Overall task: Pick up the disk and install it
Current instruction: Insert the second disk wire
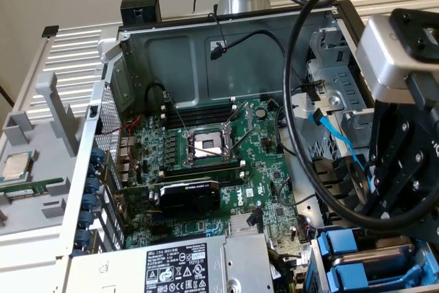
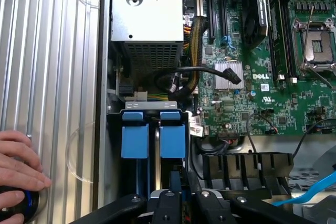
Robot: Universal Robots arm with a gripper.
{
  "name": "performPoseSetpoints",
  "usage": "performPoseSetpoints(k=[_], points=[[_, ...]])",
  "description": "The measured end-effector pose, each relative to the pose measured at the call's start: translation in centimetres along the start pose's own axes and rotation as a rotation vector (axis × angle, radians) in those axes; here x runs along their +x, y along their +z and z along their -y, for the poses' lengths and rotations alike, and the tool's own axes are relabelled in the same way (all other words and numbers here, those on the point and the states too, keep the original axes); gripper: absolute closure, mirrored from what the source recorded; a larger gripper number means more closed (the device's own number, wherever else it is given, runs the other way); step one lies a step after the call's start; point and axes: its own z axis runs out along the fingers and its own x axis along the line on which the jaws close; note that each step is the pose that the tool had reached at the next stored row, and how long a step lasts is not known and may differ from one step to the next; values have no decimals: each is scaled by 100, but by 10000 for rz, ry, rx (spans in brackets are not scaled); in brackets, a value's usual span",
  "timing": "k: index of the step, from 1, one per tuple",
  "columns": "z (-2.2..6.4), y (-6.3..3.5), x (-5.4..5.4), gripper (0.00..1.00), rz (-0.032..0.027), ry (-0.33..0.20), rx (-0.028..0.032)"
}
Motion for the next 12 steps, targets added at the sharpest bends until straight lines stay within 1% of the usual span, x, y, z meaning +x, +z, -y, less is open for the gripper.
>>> performPoseSetpoints(k=[8,12], points=[[0,2,-5,84,-2,0,0],[0,9,-5,84,-3,0,12]])
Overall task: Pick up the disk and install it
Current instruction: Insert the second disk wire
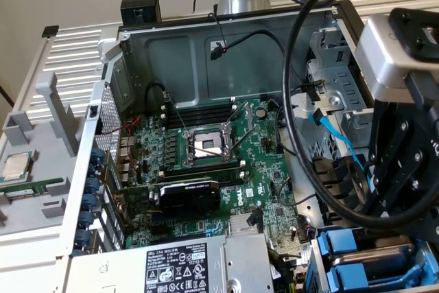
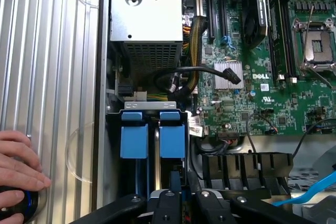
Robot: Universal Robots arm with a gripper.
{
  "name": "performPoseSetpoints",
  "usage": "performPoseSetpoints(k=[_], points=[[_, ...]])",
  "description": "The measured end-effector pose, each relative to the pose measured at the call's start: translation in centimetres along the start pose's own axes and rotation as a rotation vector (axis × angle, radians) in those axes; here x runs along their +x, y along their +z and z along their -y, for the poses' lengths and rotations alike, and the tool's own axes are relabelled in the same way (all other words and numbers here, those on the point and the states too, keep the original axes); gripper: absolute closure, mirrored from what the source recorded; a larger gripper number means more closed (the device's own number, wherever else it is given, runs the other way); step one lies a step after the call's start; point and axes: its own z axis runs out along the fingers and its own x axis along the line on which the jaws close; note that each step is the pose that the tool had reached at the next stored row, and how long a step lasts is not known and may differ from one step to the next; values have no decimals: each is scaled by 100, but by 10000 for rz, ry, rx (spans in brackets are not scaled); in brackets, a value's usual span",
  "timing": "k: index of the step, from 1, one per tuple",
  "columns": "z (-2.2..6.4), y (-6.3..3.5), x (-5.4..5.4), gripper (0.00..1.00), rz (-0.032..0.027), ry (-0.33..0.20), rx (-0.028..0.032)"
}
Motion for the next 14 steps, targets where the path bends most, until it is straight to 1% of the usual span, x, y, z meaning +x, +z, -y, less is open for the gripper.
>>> performPoseSetpoints(k=[12,13,14], points=[[-10,24,1,84,5,-2,24],[-9,37,1,84,32,-7,26],[-9,36,1,84,25,-6,26]])
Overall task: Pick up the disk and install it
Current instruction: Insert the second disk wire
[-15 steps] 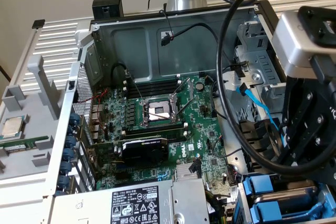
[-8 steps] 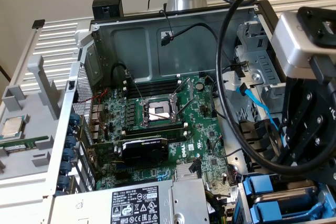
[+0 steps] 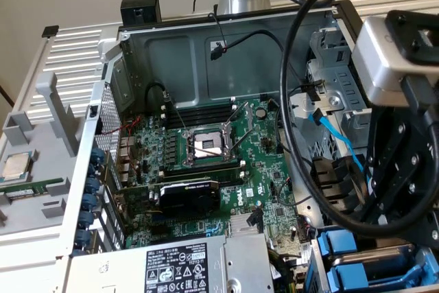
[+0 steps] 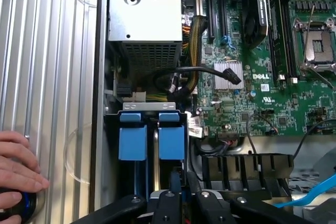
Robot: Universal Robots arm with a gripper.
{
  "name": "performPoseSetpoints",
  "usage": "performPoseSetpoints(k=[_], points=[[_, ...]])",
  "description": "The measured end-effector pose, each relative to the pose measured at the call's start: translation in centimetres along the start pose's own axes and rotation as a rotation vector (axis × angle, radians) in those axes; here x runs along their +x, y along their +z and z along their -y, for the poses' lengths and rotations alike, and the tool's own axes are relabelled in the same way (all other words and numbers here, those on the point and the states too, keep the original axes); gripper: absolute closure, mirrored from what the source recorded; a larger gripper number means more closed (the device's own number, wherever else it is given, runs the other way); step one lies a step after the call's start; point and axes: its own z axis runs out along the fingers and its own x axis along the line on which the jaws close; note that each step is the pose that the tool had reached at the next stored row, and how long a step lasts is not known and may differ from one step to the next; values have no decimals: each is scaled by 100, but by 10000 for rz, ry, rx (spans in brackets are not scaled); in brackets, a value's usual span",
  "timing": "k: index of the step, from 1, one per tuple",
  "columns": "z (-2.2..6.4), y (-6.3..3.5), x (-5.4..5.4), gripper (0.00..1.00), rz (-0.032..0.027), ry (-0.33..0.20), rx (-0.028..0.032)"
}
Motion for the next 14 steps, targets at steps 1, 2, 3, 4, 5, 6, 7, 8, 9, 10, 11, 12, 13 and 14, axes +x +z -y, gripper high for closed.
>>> performPoseSetpoints(k=[1,2,3,4,5,6,7,8,9,10,11,12,13,14], points=[[-1,-4,0,84,-7,1,-1],[-2,-10,0,84,-18,3,-1],[-3,-10,0,84,-21,4,-2],[-3,-11,0,84,-21,4,-2],[-3,-11,0,84,-22,4,-2],[-3,-11,0,84,-21,4,-2],[-3,-11,0,84,-21,4,-2],[-3,-11,0,84,-21,4,-2],[-3,-11,0,84,-21,4,-2],[-3,-10,0,84,-21,4,-2],[-3,-11,0,84,-21,4,-1],[-3,-10,0,84,-21,4,-2],[-3,-10,-1,84,-20,4,-1],[-3,-10,-1,84,-20,4,0]])
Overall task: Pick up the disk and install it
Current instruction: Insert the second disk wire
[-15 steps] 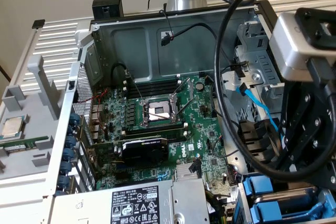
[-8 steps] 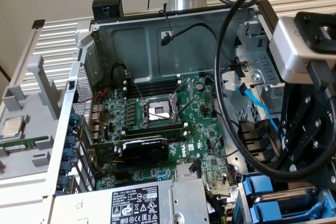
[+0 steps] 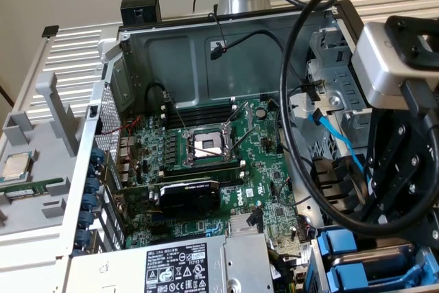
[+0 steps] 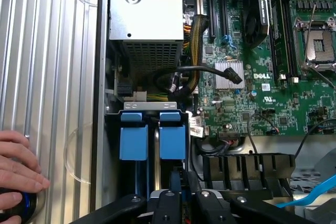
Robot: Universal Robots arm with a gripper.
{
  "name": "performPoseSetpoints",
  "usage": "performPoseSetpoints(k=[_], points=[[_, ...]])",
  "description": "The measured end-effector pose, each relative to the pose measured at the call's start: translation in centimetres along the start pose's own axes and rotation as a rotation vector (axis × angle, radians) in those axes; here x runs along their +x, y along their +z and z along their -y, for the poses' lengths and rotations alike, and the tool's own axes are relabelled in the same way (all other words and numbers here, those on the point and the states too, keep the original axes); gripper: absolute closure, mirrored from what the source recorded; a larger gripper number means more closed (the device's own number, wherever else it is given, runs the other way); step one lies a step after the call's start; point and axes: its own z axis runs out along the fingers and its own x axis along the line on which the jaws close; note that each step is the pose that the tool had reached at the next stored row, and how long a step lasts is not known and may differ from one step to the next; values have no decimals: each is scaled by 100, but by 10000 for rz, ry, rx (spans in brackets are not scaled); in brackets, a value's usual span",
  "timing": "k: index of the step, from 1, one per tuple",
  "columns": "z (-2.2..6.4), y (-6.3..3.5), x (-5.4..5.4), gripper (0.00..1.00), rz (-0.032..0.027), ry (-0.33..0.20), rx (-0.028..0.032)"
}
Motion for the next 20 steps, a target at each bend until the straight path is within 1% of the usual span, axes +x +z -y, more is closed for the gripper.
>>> performPoseSetpoints(k=[11,12,13,14,15,16,17,20], points=[[0,1,0,84,0,0,1],[0,1,0,82,2,0,1],[0,2,-1,76,3,0,1],[0,1,-3,76,2,0,1],[0,1,-5,70,2,0,1],[0,1,-6,70,1,0,2],[0,1,-9,63,1,0,1],[-1,-1,-23,63,-2,0,1]])
